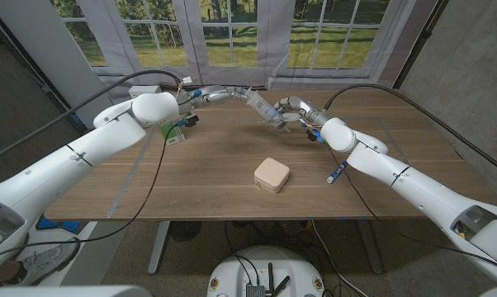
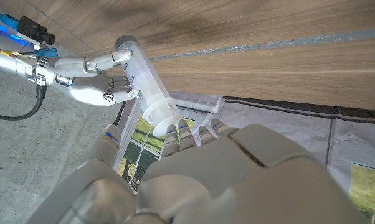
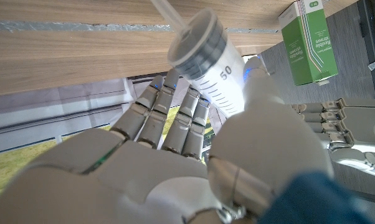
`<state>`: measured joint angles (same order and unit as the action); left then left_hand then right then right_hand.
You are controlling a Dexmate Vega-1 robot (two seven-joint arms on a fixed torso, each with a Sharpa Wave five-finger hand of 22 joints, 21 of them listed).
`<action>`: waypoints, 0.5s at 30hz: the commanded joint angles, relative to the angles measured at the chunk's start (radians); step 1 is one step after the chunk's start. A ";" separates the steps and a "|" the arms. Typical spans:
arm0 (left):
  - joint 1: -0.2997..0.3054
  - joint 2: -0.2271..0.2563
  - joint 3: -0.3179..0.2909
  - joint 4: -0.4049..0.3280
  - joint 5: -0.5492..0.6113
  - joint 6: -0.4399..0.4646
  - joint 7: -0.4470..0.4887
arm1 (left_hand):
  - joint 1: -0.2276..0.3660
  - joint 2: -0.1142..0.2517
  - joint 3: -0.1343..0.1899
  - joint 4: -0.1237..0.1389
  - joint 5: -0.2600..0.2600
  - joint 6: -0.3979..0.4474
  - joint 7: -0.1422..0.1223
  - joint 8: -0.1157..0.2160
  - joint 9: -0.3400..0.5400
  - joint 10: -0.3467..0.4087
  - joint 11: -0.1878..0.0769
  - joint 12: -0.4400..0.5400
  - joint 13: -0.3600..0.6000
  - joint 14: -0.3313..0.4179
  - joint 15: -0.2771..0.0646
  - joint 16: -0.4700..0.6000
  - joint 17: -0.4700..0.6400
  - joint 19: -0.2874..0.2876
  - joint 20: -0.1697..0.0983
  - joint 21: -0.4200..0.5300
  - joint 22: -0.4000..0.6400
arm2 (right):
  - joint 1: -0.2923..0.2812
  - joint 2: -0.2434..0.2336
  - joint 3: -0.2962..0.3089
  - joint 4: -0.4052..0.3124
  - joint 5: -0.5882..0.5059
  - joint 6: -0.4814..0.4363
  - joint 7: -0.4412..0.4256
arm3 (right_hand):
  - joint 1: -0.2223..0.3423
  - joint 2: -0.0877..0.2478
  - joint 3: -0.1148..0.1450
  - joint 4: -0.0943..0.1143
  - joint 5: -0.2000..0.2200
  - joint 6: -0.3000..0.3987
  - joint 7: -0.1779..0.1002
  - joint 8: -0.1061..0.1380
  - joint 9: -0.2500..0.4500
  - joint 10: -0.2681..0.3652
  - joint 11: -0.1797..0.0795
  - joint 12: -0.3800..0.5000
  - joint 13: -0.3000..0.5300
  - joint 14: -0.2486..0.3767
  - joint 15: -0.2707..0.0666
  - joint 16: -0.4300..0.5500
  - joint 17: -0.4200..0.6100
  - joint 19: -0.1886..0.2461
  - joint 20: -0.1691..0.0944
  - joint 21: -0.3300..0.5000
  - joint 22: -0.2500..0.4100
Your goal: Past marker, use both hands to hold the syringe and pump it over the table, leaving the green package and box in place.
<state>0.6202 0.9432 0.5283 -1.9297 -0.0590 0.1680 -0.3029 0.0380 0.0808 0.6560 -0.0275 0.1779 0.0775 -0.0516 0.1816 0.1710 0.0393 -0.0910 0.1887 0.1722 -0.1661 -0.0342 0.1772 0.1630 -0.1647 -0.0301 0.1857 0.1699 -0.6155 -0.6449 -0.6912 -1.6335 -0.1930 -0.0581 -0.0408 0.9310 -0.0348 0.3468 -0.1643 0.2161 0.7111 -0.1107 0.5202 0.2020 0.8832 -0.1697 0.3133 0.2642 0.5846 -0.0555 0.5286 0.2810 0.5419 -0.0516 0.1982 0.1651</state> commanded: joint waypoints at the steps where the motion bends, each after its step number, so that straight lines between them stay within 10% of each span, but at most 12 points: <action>1: -0.004 -0.012 0.009 0.018 -0.001 -0.022 -0.008 | -0.008 0.074 0.003 0.005 0.004 0.005 -0.003 0.000 0.001 0.003 -0.001 0.003 -0.001 0.004 -0.046 -0.001 0.003 -0.027 -0.038 0.009 0.003 | -0.005 0.000 0.001 -0.011 -0.006 -0.004 -0.005 | 0.140 0.151 -0.001 0.000 0.004 0.111 -0.105 0.000 0.003 0.047 -0.038 0.000 0.002 0.012 -0.170 -0.003 0.006 0.005 -0.050 -0.005 0.003; 15: 0.013 -0.004 0.001 0.011 -0.007 -0.034 -0.003 | -0.006 0.074 0.006 0.007 0.004 0.006 -0.003 -0.001 0.001 0.002 -0.002 0.002 -0.001 0.005 -0.044 -0.002 0.003 -0.028 -0.037 0.009 0.003 | -0.018 0.001 0.004 -0.037 -0.013 -0.026 -0.015 | 0.141 0.151 -0.004 0.000 0.005 0.113 -0.105 -0.002 0.003 0.047 -0.037 -0.002 0.004 0.013 -0.171 -0.005 0.008 0.004 -0.051 -0.005 0.003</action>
<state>0.6206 0.9345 0.5339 -1.9160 -0.0627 0.1467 -0.3082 0.0380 0.0808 0.6602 -0.0234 0.1779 0.0766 -0.0516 0.1736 0.1694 0.0391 -0.0912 0.1887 0.1720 -0.1661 -0.0341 0.1772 0.1632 -0.1647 -0.0302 0.1857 0.1699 -0.6249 -0.6452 -0.6895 -1.6515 -0.1998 -0.0681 -0.0479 0.9310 -0.0348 0.3442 -0.1644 0.2157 0.7111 -0.1107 0.5155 0.2027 0.8901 -0.1731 0.3132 0.2649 0.5883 -0.0518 0.5251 0.2860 0.5418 -0.0516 0.1982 0.1651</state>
